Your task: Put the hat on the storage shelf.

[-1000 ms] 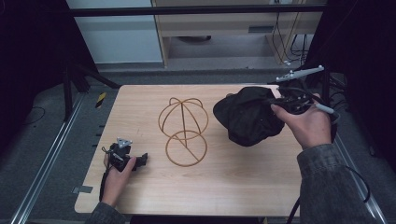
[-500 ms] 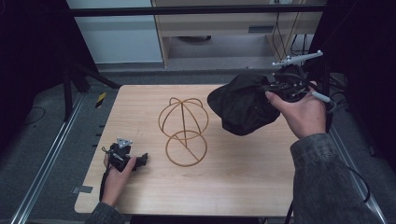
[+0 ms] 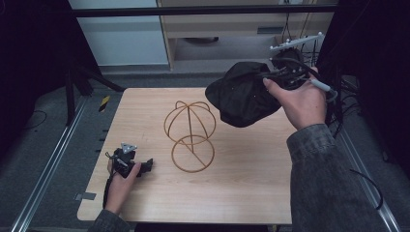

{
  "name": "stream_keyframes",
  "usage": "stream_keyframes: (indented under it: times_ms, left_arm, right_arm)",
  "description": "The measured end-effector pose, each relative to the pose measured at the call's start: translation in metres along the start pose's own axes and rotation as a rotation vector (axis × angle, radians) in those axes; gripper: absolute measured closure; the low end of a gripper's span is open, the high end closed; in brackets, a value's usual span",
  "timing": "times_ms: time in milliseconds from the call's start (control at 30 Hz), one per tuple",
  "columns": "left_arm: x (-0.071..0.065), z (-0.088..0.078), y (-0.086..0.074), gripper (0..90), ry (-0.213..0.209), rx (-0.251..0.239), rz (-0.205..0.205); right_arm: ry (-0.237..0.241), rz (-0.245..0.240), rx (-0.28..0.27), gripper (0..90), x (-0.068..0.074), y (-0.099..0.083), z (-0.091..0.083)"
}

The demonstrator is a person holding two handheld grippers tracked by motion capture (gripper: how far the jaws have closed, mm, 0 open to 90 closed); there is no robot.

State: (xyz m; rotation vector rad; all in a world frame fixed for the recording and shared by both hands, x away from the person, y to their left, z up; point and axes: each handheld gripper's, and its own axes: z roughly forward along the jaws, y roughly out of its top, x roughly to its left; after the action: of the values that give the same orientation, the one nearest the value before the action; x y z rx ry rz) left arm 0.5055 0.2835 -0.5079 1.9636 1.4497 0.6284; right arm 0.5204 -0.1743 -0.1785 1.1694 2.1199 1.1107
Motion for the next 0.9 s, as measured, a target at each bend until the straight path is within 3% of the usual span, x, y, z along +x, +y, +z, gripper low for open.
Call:
stream_keyframes:
  times_ms: [300,900]
  left_arm:
    - [0.000,0.000,0.000,0.0,0.000,0.000,0.000]
    - [0.000,0.000,0.000,0.0,-0.002,0.003,0.004]
  right_arm:
    - [0.012,-0.023,-0.013,87.8,0.014,0.017,0.007]
    - [0.029,-0.043,-0.033,87.9,0.027,0.030,0.010]
